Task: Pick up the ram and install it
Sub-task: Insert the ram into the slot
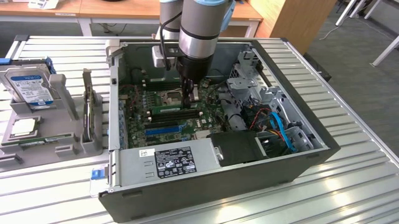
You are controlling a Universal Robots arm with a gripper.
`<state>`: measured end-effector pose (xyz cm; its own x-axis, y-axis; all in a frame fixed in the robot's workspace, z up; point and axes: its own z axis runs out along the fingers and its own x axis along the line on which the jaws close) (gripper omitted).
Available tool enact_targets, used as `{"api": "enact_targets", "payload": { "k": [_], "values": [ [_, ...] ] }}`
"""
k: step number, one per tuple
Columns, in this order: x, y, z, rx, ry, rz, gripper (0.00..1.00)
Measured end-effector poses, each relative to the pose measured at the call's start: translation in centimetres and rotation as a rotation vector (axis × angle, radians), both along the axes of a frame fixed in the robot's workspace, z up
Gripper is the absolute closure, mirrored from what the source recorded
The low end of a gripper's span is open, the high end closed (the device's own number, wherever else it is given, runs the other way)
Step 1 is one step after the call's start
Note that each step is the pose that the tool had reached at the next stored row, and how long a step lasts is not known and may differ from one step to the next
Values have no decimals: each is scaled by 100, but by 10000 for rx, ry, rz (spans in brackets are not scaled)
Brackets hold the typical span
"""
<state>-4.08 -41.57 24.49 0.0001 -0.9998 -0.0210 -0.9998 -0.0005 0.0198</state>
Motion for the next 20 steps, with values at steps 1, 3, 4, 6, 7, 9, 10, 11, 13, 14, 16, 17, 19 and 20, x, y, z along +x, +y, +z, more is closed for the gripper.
{"api": "enact_targets", "payload": {
  "k": [1,3,4,6,7,9,10,11,13,14,16,17,19,20],
  "values": [
    [0,0,-11,0,0,1,88],
    [-2,0,-30,0,0,0,88],
    [-2,0,-40,0,0,1,88],
    [-3,0,-58,0,0,1,88],
    [-3,0,-67,0,0,1,88],
    [-4,0,-86,1,0,0,88],
    [-5,0,-94,0,0,0,88],
    [-5,0,-102,1,0,1,88],
    [-5,0,-110,0,0,1,88],
    [-5,0,-109,-1,1,0,88],
    [-5,0,-109,-2,1,0,88],
    [-5,0,-110,-1,0,0,88],
    [-5,0,-110,0,0,0,88],
    [-5,0,-110,0,0,0,88]
  ]
}}
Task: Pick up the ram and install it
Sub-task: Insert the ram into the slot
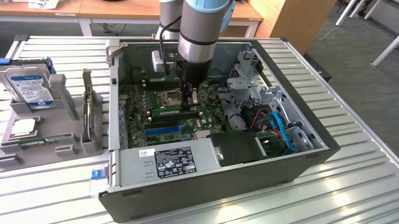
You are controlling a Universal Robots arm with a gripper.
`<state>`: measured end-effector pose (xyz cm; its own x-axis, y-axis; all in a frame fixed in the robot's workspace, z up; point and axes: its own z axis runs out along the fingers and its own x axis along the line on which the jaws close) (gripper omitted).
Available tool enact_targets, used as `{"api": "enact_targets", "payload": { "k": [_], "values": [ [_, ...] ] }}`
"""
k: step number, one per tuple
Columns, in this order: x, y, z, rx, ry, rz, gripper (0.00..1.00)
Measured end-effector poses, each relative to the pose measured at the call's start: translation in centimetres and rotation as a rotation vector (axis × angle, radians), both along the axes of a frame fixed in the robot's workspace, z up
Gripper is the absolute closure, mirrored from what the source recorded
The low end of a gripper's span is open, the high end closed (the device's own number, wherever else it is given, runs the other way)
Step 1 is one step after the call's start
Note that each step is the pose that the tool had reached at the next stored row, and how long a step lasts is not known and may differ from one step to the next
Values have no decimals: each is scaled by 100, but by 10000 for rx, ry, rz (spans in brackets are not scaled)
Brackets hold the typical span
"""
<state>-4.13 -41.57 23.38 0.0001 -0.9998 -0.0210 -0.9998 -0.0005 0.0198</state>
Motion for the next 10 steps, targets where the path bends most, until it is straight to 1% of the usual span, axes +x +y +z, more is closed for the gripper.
{"api": "enact_targets", "payload": {
  "k": [6,10],
  "values": [
    [0,0,-4,0,0,-78,88],
    [0,0,-8,0,0,-267,88]
  ]
}}
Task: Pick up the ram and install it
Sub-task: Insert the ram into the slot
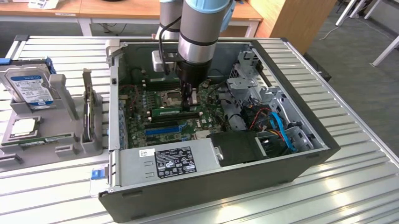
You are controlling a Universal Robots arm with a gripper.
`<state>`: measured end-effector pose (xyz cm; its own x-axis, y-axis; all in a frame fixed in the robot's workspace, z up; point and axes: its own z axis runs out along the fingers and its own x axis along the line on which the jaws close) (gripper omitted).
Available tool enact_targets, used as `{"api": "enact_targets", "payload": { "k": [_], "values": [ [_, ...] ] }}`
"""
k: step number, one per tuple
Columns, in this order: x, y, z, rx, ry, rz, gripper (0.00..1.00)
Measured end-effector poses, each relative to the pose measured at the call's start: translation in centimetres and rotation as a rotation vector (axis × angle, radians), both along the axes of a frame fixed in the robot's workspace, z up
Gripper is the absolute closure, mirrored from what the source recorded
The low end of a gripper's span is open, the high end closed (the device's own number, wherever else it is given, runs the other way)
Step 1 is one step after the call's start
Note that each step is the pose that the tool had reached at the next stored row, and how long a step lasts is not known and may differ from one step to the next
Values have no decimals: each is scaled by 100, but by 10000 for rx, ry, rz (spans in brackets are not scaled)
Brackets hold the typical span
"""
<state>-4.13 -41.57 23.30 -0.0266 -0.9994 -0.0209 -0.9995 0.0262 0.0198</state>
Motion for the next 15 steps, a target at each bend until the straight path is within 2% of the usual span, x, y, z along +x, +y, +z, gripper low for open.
{"api": "enact_targets", "payload": {
  "k": [15],
  "values": [
    [-17,0,-30,0,-16,-4,88]
  ]
}}
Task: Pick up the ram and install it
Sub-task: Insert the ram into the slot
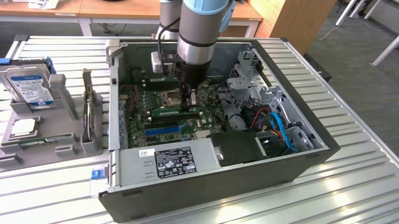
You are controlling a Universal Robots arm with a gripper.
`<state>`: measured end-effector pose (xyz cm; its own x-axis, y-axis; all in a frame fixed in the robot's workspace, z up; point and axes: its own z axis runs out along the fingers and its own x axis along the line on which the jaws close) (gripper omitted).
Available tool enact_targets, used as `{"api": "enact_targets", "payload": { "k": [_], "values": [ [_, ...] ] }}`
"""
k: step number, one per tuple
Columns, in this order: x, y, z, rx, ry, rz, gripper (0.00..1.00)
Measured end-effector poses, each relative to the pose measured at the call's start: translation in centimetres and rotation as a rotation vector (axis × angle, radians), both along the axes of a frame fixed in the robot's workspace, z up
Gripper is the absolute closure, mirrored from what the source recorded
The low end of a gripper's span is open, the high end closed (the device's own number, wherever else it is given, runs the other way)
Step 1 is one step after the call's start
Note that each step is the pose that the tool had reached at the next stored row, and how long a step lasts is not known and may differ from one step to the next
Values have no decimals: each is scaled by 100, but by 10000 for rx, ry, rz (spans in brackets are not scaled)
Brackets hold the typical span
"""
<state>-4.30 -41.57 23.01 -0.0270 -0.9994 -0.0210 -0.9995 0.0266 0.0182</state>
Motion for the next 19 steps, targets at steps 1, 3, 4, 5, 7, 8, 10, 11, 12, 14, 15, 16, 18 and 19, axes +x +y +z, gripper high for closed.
{"api": "enact_targets", "payload": {
  "k": [1,3,4,5,7,8,10,11,12,14,15,16,18,19],
  "values": [
    [0,0,-2,-1,1,0,88],
    [0,0,-2,-1,1,0,88],
    [0,0,-2,-1,1,0,88],
    [0,0,-2,0,0,2,88],
    [0,0,-2,0,-1,43,88],
    [0,0,-2,-1,0,77,88],
    [0,0,-3,0,0,116,88],
    [0,0,-3,0,0,116,88],
    [0,0,-5,1,0,117,88],
    [0,0,-11,0,0,117,88],
    [0,0,-12,0,0,117,88],
    [0,0,-15,3,-1,117,88],
    [0,0,-17,1,-1,117,88],
    [0,0,-17,0,0,117,88]
  ]
}}
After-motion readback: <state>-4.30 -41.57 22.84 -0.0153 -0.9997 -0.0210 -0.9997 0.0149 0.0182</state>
